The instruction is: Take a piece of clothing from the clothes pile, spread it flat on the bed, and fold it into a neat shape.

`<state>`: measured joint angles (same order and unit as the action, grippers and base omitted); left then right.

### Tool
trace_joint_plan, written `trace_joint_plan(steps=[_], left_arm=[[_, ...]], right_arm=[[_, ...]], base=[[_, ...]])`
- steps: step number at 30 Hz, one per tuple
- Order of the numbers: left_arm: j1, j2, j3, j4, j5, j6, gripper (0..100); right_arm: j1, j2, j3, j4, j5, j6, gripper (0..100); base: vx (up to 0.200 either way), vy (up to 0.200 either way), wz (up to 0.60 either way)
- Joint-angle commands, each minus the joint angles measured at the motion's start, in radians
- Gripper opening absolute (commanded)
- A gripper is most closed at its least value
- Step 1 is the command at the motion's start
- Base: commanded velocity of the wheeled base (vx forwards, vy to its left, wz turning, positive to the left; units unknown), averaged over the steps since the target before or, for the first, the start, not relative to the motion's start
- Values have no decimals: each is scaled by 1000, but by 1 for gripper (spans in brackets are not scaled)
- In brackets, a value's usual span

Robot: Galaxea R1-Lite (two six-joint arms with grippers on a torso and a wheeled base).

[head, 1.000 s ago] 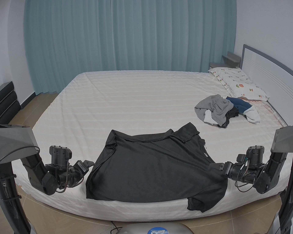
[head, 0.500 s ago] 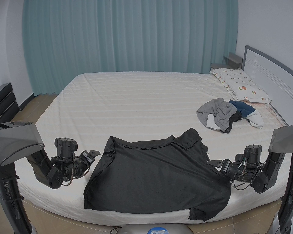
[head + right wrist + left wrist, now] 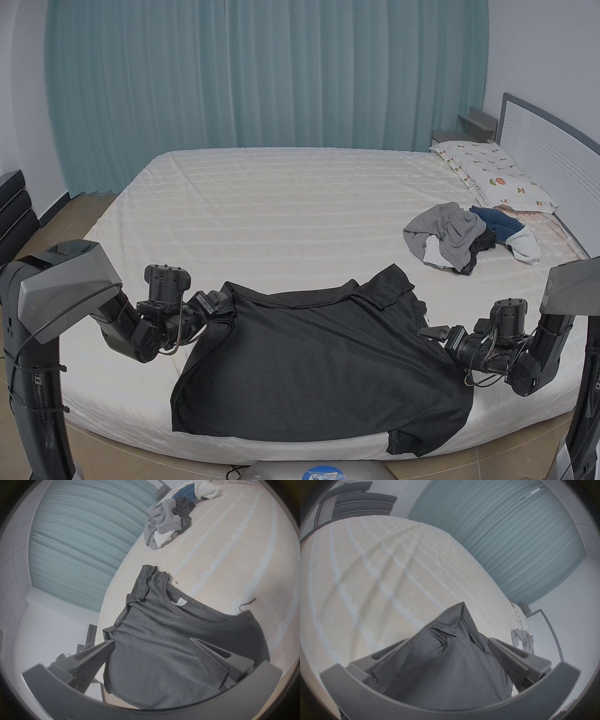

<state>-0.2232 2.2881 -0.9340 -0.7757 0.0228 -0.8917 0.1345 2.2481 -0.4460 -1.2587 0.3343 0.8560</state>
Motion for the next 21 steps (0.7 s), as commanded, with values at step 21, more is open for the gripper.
trace_joint_plan(steps=[21], left_arm=[[-61,246,-404,236,135,19,100]], right_arm=[[2,50,-34,-2,-1,40,100]], base=[[0,0,0]])
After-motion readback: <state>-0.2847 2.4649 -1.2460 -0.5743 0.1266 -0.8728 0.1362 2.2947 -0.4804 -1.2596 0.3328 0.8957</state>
